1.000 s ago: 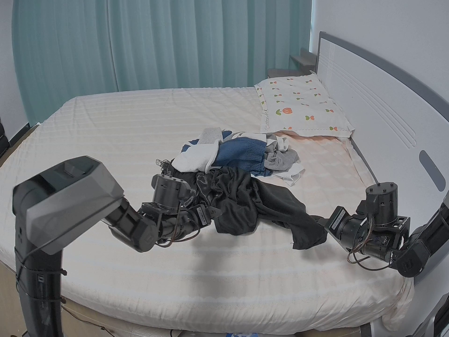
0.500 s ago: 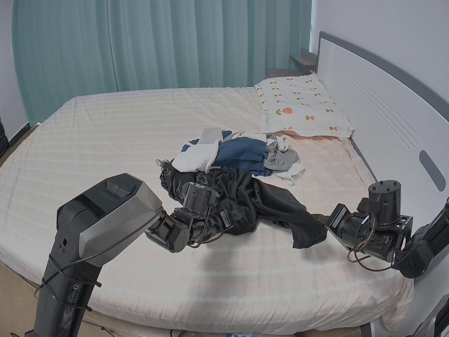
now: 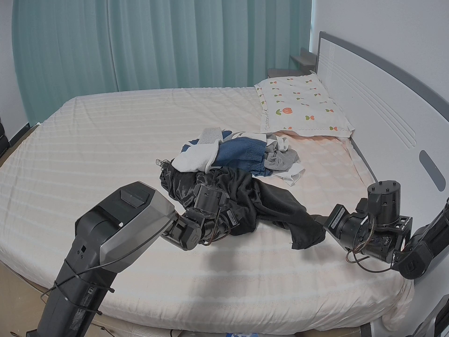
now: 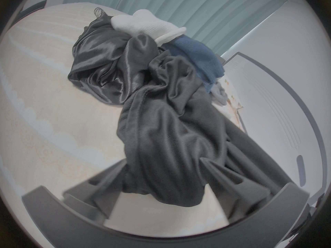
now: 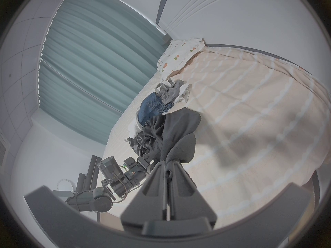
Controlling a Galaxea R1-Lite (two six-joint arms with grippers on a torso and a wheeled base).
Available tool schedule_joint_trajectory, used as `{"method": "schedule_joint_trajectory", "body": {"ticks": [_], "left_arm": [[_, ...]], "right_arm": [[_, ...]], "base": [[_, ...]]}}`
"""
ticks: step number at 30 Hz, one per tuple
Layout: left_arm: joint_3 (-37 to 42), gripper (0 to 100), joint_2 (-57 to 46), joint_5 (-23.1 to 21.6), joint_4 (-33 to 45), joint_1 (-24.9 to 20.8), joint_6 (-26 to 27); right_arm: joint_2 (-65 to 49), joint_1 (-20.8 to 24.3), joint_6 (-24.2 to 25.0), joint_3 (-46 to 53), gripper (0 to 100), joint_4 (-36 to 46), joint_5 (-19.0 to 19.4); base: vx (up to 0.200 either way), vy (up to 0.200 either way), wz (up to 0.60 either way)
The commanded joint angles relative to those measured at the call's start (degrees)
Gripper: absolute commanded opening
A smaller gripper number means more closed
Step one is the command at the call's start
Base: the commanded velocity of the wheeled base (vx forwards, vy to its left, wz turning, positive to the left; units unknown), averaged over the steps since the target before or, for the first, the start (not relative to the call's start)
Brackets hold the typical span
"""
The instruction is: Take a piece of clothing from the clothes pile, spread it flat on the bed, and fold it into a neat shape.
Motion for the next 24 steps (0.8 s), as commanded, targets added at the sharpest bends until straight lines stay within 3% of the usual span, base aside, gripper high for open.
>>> {"method": "schedule_joint_trajectory", "body": {"ticks": [1, 14, 16, 17, 22, 24], "left_arm": [[-1.32, 0, 1.04, 0.31, 0.87, -0.09, -0.24], [17.93, 0, -18.56, -0.31, 0.08, 2.28, -6.04], [17.93, 0, -18.56, -0.31, 0.08, 2.28, -6.04], [23.03, 0, -25.5, -0.75, -0.01, 2.19, -8.76], [27.6, 0, -33.15, 0.13, -1.5, 2.19, -11.23], [31.81, 0, -40.09, 0.57, -5.02, 2.19, -14.74]], "right_arm": [[0.16, 0.03, 0.07, -0.09, 0, -0.07, 0.07], [-0.54, 0.03, 0.07, -0.8, 0, -1.39, 0.77], [-0.54, 0.03, 0.07, -0.8, 0, -1.39, 0.77], [-1.07, 0.03, -0.28, -0.88, 0, -4.73, 1.3], [-1.24, -0.32, -0.55, -4.49, 0, -6.49, 2.09], [-2.12, -0.94, -1.07, -7.65, 0, -6.49, 2.0]], "base": [[0.0, 0.0, 0.0], [0.0, 0.0, 0.0], [0.0, 0.0, 0.0], [0.0, 0.0, 0.0], [0.0, 0.0, 0.0], [0.0, 0.0, 0.0]]}}
